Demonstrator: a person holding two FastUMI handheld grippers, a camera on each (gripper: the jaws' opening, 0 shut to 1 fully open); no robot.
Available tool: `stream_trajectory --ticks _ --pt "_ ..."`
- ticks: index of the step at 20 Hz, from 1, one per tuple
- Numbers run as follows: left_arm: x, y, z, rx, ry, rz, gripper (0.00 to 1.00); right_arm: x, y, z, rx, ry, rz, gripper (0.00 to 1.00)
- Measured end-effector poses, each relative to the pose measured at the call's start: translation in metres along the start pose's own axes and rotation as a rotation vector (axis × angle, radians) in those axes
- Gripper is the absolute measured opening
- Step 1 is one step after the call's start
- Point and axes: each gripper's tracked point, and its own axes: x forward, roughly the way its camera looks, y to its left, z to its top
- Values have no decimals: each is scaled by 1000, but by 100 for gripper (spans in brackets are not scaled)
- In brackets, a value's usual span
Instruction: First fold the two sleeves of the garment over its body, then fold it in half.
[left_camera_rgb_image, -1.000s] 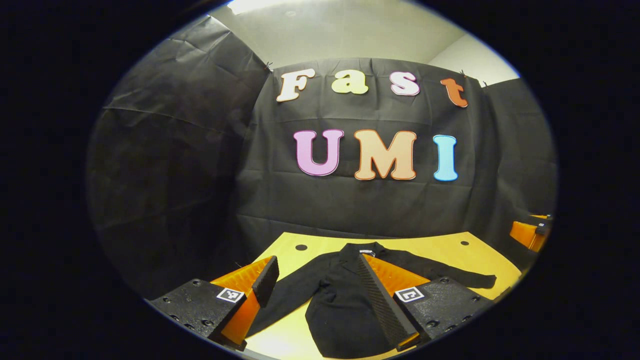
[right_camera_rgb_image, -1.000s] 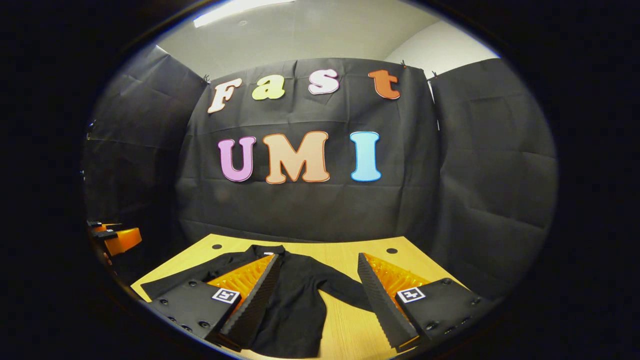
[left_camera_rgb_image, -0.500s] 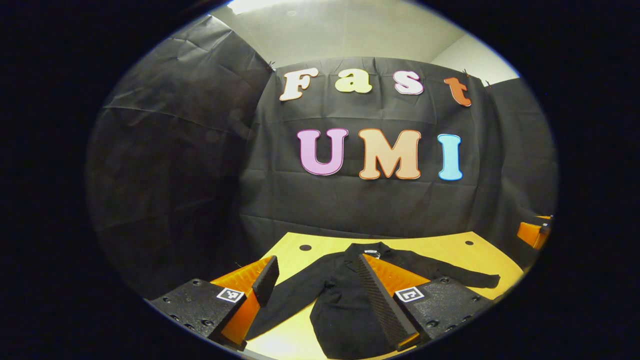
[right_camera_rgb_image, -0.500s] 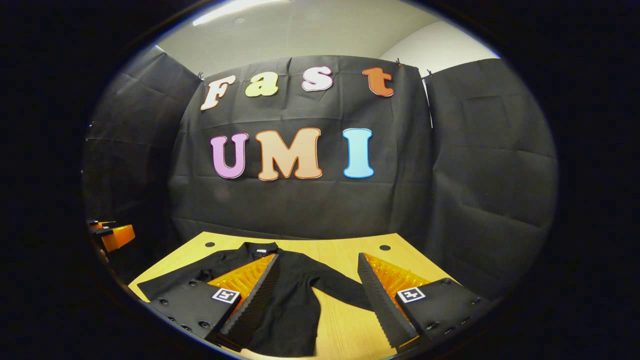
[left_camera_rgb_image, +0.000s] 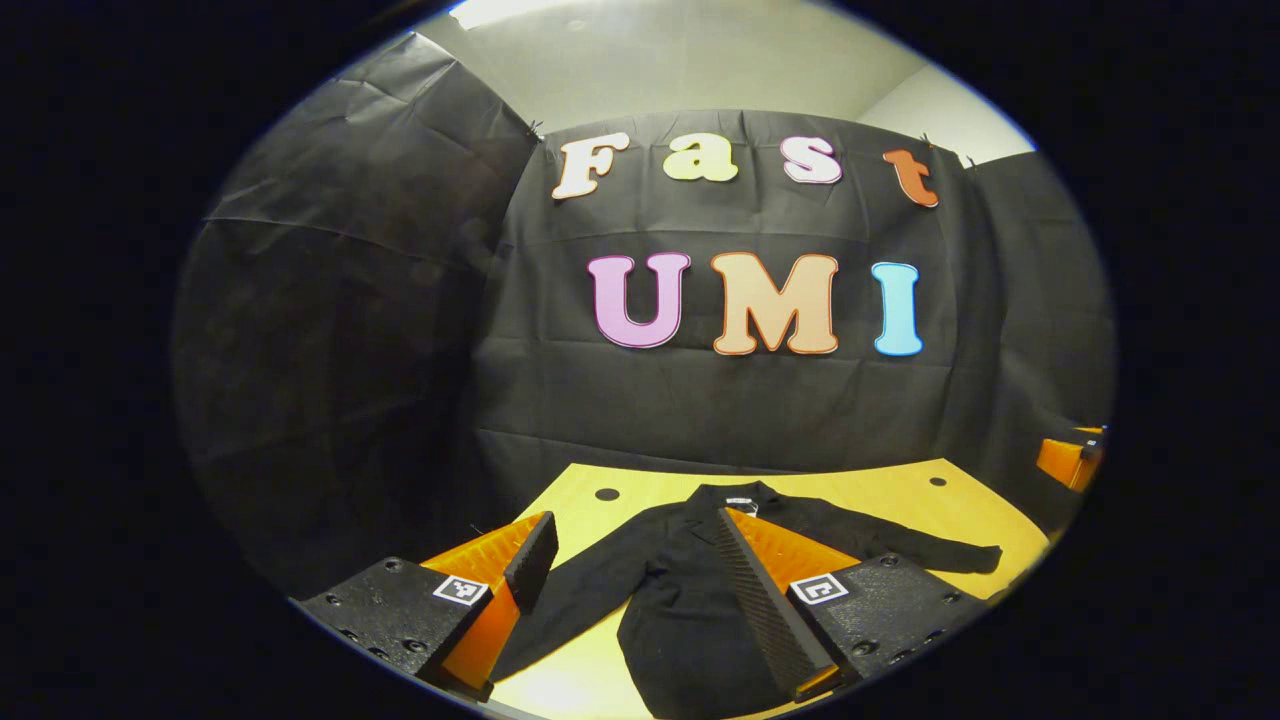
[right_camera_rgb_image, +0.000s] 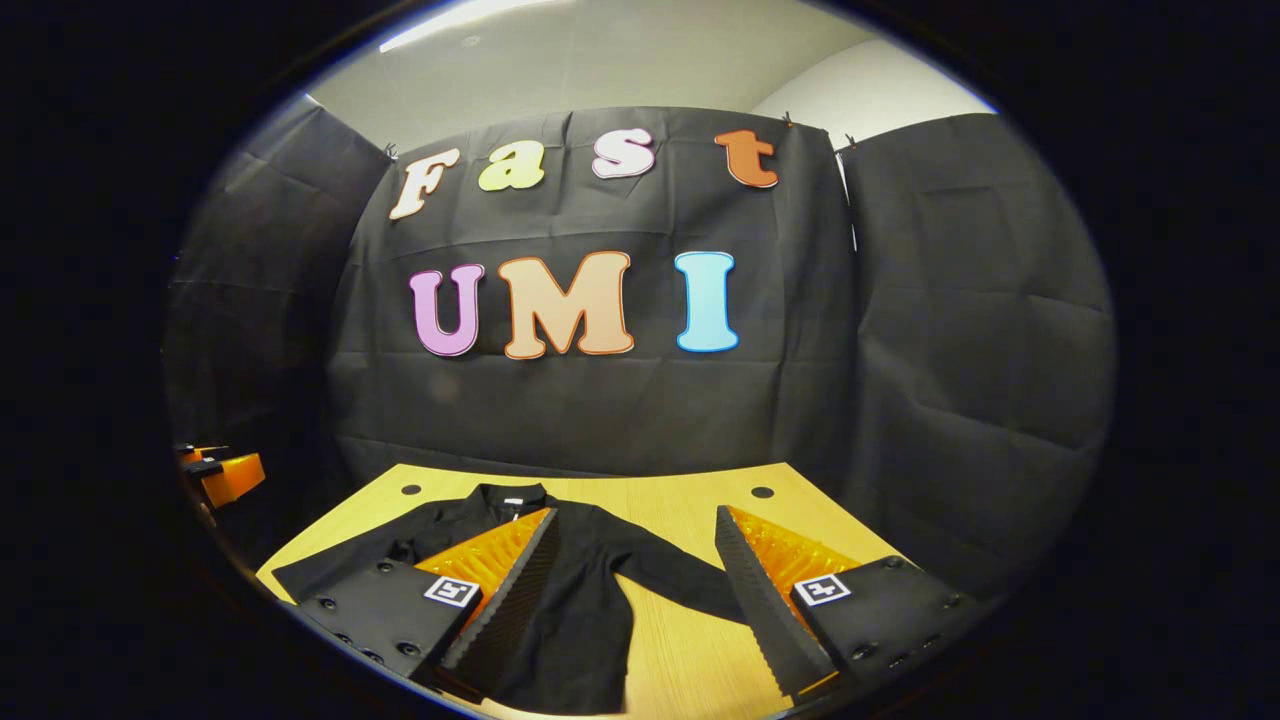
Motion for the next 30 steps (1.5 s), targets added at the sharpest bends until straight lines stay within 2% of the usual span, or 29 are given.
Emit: stream_trajectory --ticks 10,11,13,14,17,26,27,28,30 --pt "-1 4 -4 12 9 35 93 24 -33 -14 -22 31 -51 98" --pt "-1 4 -7 12 16 39 93 27 -38 -15 -24 36 -56 100" --pt "-2 5 -9 14 22 44 93 33 -50 -19 -34 46 -75 96" --pt "-3 7 -8 16 20 49 93 37 -57 -21 -42 47 -90 100" --pt "-5 10 -7 29 21 67 93 51 -76 -32 -52 71 -126 98" --pt "-10 15 -7 45 31 113 93 104 -148 -111 4 219 -194 100" --pt "-11 16 -8 53 37 117 93 109 -157 -123 16 244 -209 96" --pt "-12 16 -9 60 42 121 93 115 -165 -134 28 268 -223 100" --pt "-12 17 -7 61 44 126 93 124 -178 -158 44 329 -241 100"
